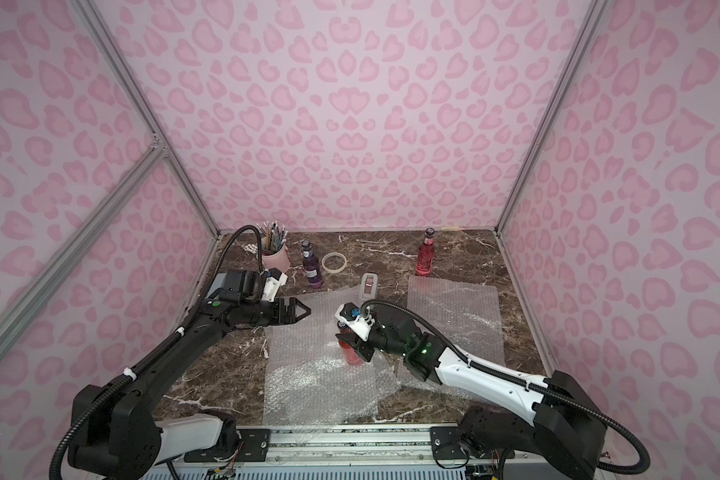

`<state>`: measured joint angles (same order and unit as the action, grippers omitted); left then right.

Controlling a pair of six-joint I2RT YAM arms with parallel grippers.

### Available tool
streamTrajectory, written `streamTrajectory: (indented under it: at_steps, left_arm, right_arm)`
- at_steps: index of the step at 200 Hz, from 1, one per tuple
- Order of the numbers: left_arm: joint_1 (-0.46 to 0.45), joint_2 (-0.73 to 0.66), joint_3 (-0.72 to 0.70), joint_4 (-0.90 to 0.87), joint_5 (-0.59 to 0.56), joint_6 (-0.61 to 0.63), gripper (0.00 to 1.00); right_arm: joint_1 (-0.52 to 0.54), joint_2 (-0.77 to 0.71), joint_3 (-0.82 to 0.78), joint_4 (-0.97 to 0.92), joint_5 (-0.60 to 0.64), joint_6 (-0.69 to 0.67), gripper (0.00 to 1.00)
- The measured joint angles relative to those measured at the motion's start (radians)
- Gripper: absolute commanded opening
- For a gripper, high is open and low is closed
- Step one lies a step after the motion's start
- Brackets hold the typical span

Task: Wrap wine bottles in bubble wrap
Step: Place the wine bottle on the bubble wrap.

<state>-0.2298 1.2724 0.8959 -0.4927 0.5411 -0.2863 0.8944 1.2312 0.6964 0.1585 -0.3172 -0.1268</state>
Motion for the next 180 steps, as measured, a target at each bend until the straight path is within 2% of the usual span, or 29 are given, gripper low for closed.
streamTrajectory:
  at_steps: [26, 60, 62, 65, 97, 133, 180]
  left_arm:
    - [0.014, -0.005, 0.005, -0.042, -0.037, -0.007, 0.98]
    - [0.050, -0.055, 0.024, -0.129, -0.147, -0.057, 0.98]
    - [0.054, -0.061, 0.025, -0.135, -0.154, -0.060, 0.98]
    - [0.057, -0.068, 0.026, -0.143, -0.163, -0.063, 0.98]
    - [0.086, -0.132, 0.060, -0.243, -0.275, -0.100, 0.98]
    - [0.098, -0.195, 0.073, -0.344, -0.377, -0.131, 0.98]
    - [0.108, -0.195, 0.043, -0.393, -0.422, -0.165, 0.98]
  right_arm:
    - [0.085, 0.101, 0.093, -0.045, 0.079, -0.041, 0.05]
    - [0.190, 0.269, 0.244, -0.094, 0.149, -0.080, 0.05]
    - [0.196, 0.282, 0.255, -0.097, 0.152, -0.081, 0.14]
    - [0.204, 0.297, 0.269, -0.103, 0.155, -0.082, 0.17]
    - [0.286, 0.505, 0.435, -0.143, 0.213, -0.140, 0.22]
    - [0.314, 0.688, 0.544, -0.166, 0.216, -0.189, 0.23]
    - [0.301, 0.802, 0.594, -0.175, 0.193, -0.217, 0.29]
